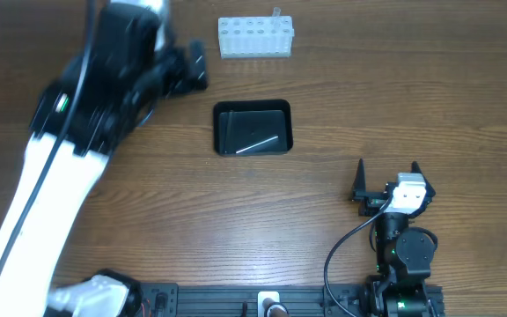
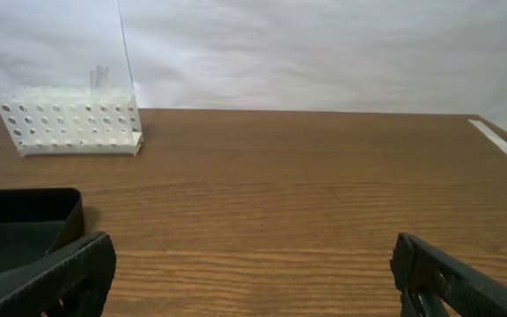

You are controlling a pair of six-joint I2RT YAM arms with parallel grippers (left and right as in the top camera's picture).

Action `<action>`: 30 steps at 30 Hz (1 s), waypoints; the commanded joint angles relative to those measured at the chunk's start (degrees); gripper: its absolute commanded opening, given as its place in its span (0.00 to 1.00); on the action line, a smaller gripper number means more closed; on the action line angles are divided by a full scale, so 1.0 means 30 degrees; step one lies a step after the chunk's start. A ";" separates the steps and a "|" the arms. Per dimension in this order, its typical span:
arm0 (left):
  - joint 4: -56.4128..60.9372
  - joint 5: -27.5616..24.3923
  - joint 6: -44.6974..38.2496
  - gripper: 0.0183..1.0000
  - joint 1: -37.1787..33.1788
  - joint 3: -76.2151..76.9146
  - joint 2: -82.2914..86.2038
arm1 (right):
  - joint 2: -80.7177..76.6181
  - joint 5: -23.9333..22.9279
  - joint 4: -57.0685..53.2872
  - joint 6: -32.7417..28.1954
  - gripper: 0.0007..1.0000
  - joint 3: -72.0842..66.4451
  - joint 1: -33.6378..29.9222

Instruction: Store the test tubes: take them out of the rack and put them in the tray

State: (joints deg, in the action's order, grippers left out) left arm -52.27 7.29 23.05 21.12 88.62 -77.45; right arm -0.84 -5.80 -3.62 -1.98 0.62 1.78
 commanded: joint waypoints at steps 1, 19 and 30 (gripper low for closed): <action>0.2412 0.0386 -0.0015 1.00 -0.0809 -0.5238 0.4422 | 0.0175 0.0124 -0.0087 -0.0087 0.99 -0.0102 -0.0153; 1.7682 -0.2149 -0.0153 1.00 -0.6688 -2.1923 1.9591 | 0.0175 0.0124 -0.0087 -0.0080 0.99 -0.0102 -0.0153; 2.3248 -0.2987 -0.2696 1.00 -0.8225 -2.6476 2.3314 | 0.0175 0.0124 -0.0087 -0.0087 0.99 -0.0102 -0.0153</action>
State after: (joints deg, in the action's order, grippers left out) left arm 16.49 -0.73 17.19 -2.63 12.01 -9.28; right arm -0.84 -5.69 -3.64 -2.00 0.62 1.78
